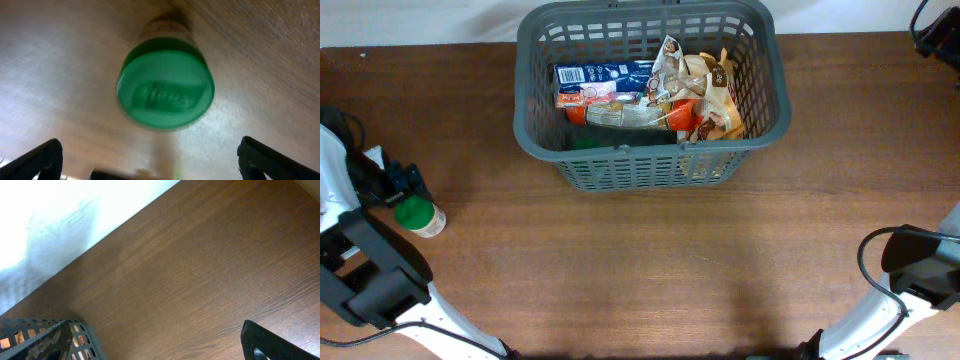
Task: Pack container
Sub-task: 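Grasp the second green-lidded jar with the left gripper and lift it, then lower the second jar into the basket and open the left gripper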
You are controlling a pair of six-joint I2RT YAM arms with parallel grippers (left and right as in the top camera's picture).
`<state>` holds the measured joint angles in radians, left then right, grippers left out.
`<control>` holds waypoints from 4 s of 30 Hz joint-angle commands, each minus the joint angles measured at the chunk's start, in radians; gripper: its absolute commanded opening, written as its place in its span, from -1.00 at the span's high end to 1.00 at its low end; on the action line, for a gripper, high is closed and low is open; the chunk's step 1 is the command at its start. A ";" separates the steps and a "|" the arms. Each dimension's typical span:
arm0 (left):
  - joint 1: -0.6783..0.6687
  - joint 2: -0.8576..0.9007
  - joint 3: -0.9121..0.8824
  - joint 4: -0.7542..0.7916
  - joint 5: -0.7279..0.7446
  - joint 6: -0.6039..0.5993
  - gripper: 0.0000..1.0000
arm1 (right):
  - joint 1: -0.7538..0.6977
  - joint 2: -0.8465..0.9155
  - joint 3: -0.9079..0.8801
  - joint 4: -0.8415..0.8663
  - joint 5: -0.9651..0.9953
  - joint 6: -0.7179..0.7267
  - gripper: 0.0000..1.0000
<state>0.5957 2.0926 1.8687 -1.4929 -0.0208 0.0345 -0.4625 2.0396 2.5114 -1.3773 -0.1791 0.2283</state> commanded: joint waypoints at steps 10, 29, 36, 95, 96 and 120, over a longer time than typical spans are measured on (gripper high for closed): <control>0.003 0.002 -0.255 0.266 0.089 0.115 -0.82 | -0.003 0.004 -0.002 0.000 -0.009 -0.003 -0.97; 0.003 0.002 -0.285 0.338 -0.006 0.125 -0.31 | -0.003 0.004 -0.002 0.000 -0.009 -0.003 -0.97; 0.003 0.002 -0.285 0.342 -0.005 0.125 0.15 | -0.003 0.005 -0.002 0.000 -0.009 -0.003 -0.98; -1.062 0.193 0.431 -0.019 0.008 0.987 0.97 | -0.003 0.004 -0.002 0.001 -0.009 -0.003 -0.98; -1.062 0.193 0.421 -0.020 0.015 0.989 0.97 | -0.003 0.005 -0.002 0.000 -0.009 -0.003 -0.98; -1.063 0.169 0.468 0.047 -0.167 0.735 -0.98 | -0.003 0.004 -0.002 0.000 -0.009 -0.003 -0.98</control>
<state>-0.4644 2.2837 2.2311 -1.4437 -0.1406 0.9115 -0.4625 2.0396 2.5114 -1.3773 -0.1791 0.2287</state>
